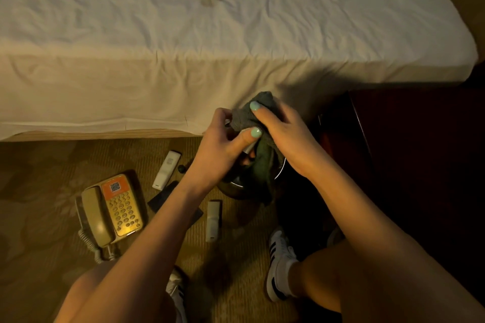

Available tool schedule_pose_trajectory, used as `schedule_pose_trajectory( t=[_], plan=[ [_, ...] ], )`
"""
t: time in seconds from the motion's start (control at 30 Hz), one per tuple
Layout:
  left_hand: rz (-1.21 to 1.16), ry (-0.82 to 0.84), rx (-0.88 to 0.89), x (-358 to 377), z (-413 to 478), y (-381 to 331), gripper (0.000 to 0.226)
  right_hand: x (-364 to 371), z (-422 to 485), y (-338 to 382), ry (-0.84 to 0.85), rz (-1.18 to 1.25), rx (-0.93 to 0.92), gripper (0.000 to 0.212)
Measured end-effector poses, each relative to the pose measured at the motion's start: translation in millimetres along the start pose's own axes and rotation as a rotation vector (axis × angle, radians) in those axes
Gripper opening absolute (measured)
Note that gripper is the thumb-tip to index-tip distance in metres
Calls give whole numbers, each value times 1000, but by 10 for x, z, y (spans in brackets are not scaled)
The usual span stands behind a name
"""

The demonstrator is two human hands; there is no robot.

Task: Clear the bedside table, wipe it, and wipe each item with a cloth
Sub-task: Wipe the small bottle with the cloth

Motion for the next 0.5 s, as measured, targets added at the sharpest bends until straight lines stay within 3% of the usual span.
schedule_pose_trajectory(
  t=[0.13,0.33,0.43,0.5],
  plan=[
    [39,82,-38,79,-15,28,65,-39,29,-34,-97,-219,37,26],
    [40,-42,-7,-116,-4,29,83,-95,-5,112,-210,-325,-53,27],
    [-11,107,-98,-134,-26,69,99,-130,-41,140,-279,-278,-71,28],
    [-63,242,-160,-91,-60,93,96,-161,-32,135,-311,-157,-44,27]
  ],
)
Point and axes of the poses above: each hand's wrist, its own z-axis towards the middle knuckle, its own x-axis out of the palm, y = z × x, the point moved 4 cm from there along z, towards the middle knuckle, and after that the axes turned 10 degrees about y, right-handed, at the moved point
